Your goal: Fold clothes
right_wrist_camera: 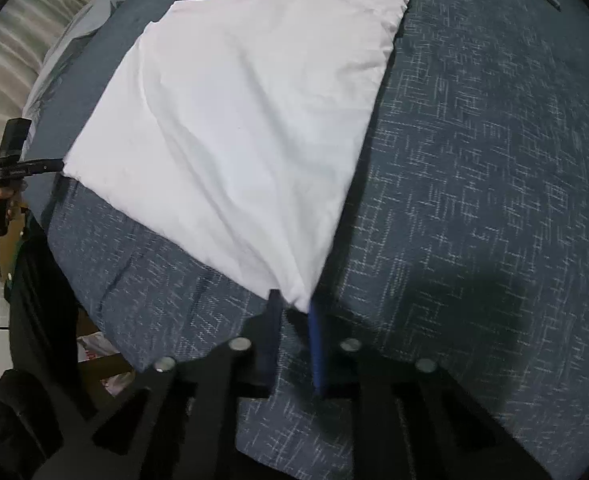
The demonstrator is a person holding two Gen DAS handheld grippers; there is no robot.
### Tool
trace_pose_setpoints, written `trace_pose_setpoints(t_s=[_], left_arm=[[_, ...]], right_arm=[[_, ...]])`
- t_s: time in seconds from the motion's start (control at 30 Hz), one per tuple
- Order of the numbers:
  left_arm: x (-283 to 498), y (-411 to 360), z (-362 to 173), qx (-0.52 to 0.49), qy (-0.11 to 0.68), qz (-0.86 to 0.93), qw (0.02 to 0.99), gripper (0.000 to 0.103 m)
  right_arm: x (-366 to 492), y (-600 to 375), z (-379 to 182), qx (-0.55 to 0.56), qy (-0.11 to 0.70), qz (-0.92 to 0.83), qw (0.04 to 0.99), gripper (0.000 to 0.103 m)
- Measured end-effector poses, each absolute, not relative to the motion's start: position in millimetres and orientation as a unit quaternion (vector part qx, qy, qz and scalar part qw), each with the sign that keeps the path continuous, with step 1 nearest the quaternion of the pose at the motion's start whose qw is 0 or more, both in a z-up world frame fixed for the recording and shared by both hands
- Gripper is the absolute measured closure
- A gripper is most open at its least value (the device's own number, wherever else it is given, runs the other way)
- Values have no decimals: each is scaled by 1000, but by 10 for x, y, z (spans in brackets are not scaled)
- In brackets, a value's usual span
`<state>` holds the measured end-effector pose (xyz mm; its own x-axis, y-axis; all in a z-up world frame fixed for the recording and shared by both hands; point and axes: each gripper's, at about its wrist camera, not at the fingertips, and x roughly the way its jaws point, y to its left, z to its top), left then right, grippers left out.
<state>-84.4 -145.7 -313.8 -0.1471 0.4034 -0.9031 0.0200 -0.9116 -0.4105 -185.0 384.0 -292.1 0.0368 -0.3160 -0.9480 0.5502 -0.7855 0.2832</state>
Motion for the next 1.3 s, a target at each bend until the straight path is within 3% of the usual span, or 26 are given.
trace_pose_setpoints(t_s=[0.1,0.17,0.2,0.33,0.57,1.17,1.3], left_arm=[[-815,-1429,-3192,-643,-168,735,136,66],[-838,-1402,-3206,-646,-162,732,141,77],[-863,-1388,-3205,-648,-158,731,143,90],[-907,-1195,-3091,-644,-136,738,147,98],[-899,-1239,-2790,-627,-104,758,149,98],[-896,-1225,-2878,-653,-114,736,138,95],[-897,-1135,-2935,-658,-110,730,147,89]], right_arm=[[-1870,3857,-2902,646,95,-689,314,97],[-1895,3883,-2859,641,96,-694,314,97],[-1910,3895,-2838,639,96,-697,313,98],[-1982,3917,-2739,626,98,-709,310,99],[-1893,3921,-2742,626,106,-707,311,99],[-1533,3842,-3049,637,81,-699,314,98],[-1489,3781,-3085,639,82,-697,314,98]])
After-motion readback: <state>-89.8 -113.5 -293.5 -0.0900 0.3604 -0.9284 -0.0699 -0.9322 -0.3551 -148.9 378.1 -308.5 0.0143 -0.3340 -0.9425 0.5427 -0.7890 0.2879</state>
